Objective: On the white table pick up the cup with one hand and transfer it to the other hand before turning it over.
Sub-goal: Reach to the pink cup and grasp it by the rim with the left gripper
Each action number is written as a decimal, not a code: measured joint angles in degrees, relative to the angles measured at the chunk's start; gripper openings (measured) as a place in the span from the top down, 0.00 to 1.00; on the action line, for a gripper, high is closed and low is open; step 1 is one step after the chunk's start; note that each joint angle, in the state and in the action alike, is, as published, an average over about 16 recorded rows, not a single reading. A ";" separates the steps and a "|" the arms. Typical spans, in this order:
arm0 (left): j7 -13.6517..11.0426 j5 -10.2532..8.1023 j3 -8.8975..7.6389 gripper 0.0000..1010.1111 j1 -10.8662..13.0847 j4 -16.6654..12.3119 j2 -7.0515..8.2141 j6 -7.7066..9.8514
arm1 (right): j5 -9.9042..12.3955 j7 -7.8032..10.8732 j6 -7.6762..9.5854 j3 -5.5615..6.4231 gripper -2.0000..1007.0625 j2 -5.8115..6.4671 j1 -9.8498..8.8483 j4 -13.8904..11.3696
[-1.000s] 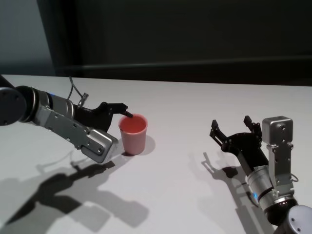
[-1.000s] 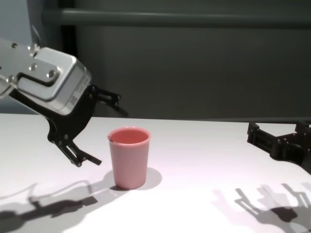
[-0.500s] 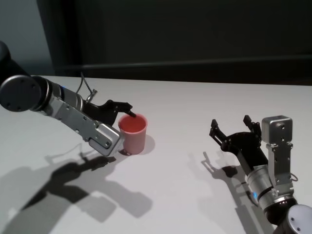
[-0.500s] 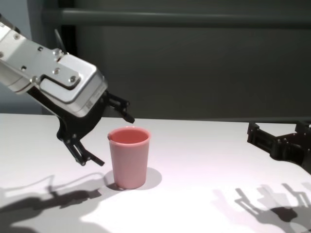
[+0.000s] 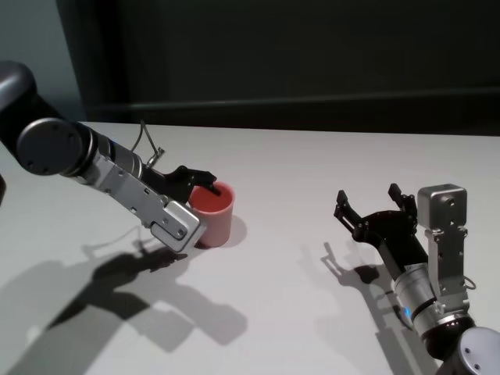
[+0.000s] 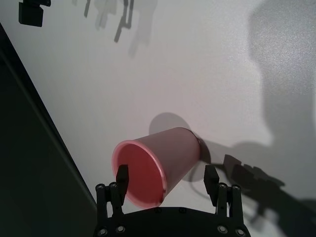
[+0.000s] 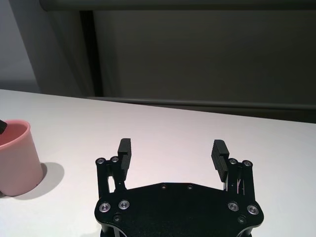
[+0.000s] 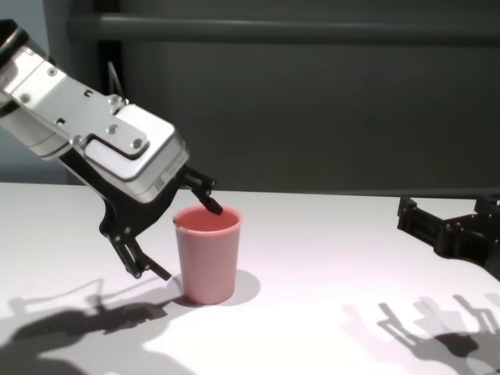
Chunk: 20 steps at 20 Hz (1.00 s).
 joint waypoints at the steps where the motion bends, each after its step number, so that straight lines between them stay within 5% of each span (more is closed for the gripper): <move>1: -0.14 0.02 0.31 0.01 -0.22 0.46 -0.22 -0.07 | 0.00 0.00 0.00 0.00 0.01 0.00 0.00 0.00; 11: -0.91 -0.60 2.65 0.07 -1.77 4.11 -1.73 -0.64 | 0.00 0.00 0.00 0.00 0.01 0.00 0.00 0.00; 20: -0.47 -1.84 3.47 0.30 -2.14 4.65 -1.54 -1.05 | 0.00 0.00 0.00 0.00 0.01 0.00 0.00 0.00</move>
